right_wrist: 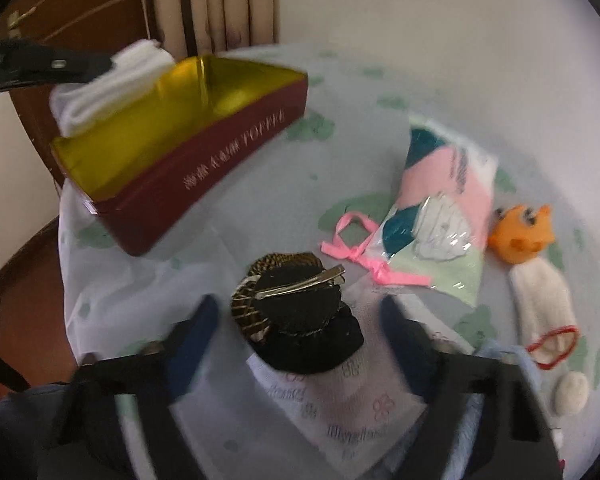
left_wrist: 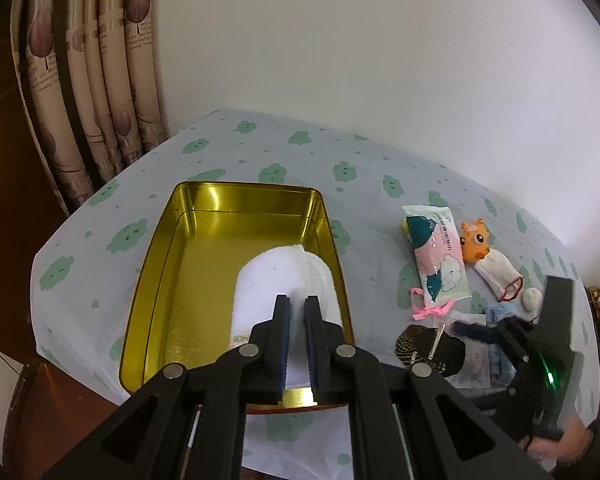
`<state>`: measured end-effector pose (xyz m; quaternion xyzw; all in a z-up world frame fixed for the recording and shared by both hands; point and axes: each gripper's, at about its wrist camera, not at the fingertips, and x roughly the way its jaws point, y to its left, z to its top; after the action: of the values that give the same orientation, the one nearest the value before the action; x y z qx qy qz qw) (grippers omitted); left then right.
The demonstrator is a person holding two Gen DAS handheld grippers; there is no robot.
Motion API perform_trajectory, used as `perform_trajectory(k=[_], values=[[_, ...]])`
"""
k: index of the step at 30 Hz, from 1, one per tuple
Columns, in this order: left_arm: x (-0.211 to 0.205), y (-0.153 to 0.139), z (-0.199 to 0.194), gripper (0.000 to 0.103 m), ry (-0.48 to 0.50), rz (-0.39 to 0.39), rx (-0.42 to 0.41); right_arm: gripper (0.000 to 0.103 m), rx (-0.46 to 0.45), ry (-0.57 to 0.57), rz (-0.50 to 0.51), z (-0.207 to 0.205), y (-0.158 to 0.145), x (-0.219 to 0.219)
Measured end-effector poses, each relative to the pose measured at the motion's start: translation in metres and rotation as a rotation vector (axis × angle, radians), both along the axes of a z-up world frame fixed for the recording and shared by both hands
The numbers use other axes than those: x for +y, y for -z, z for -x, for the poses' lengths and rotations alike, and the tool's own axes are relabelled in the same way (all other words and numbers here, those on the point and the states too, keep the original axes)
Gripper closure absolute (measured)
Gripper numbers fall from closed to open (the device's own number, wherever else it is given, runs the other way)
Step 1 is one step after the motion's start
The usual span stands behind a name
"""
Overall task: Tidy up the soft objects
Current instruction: 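Lower the towel into the gold tin with the left gripper while the right gripper grasps the black hair clip, then carry the black hair clip into the tin and open the right gripper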
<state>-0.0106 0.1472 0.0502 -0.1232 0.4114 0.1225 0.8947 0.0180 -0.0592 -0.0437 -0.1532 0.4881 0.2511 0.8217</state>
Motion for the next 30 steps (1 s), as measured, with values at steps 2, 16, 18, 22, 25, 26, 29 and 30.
perform_trajectory(k=[2,16,18,22,25,26,29,30], values=[[0.003,0.002,-0.002,0.095,-0.004,-0.002,0.005,0.041,0.016,-0.005,0.010,-0.006,0.002,-0.001],[0.038,0.021,-0.005,0.093,-0.075,0.039,0.022,0.076,-0.035,-0.033,-0.100,-0.012,-0.046,0.024],[0.042,0.023,-0.005,0.093,-0.076,0.046,0.023,0.076,-0.041,-0.037,-0.114,-0.015,-0.052,0.028],[0.047,0.026,-0.004,0.093,-0.080,0.047,0.021,0.076,-0.068,-0.048,-0.164,-0.035,-0.071,0.059],[0.051,0.027,-0.003,0.093,-0.083,0.049,0.019,0.076,-0.081,-0.061,-0.169,-0.046,-0.077,0.077],[0.052,0.028,-0.002,0.093,-0.085,0.051,0.021,0.076,-0.084,-0.066,-0.170,-0.050,-0.078,0.082],[0.058,0.031,-0.002,0.093,-0.094,0.052,0.026,0.076,-0.089,-0.077,-0.169,-0.060,-0.078,0.094],[0.059,0.032,-0.002,0.093,-0.095,0.049,0.028,0.076,-0.097,-0.082,-0.169,-0.067,-0.079,0.105]])
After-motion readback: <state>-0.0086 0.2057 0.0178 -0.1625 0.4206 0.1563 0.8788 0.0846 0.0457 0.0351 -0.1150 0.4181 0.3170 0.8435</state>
